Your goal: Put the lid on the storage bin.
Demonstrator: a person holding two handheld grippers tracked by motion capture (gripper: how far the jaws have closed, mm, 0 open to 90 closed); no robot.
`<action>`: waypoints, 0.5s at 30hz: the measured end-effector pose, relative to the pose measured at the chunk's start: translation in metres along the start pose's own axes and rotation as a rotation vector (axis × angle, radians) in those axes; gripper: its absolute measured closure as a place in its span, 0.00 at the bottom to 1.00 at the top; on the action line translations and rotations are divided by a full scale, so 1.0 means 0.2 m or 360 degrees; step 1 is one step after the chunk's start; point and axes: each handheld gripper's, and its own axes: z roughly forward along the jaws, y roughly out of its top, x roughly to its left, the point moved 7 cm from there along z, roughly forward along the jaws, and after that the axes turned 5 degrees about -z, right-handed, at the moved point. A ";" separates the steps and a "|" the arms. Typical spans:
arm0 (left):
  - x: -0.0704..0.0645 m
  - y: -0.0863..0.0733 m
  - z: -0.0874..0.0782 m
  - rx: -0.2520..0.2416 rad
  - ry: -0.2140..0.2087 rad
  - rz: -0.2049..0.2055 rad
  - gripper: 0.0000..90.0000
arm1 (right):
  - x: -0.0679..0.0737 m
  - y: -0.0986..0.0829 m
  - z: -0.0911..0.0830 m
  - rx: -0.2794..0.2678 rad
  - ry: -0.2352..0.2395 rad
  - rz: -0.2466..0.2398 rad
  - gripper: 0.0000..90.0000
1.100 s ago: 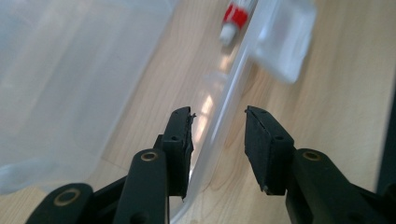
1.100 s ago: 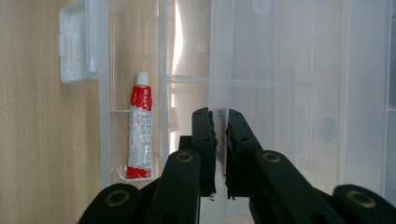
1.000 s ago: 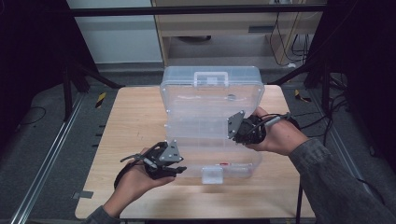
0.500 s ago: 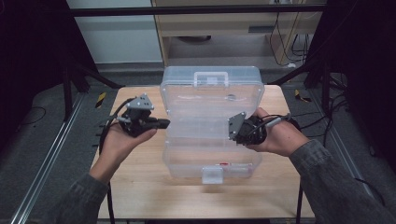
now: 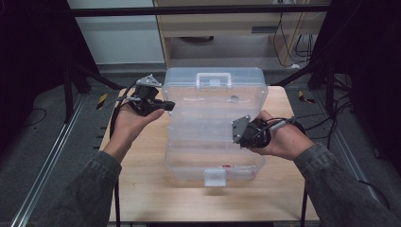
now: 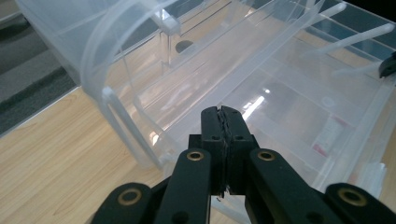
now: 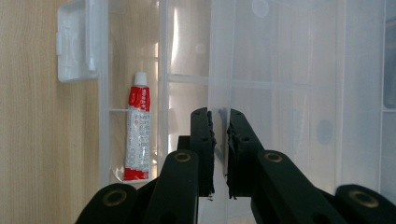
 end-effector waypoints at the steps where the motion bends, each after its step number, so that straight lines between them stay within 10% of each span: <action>1: 0.00 0.00 0.00 -0.0003 0.0000 -0.0006 0.99 | 0.00 0.00 0.00 -0.0002 0.0003 0.0000 0.92; 15: 0.03 -0.02 0.00 -0.0032 0.0005 -0.0070 0.99 | 0.03 0.00 0.01 -0.0010 0.0004 -0.0011 0.92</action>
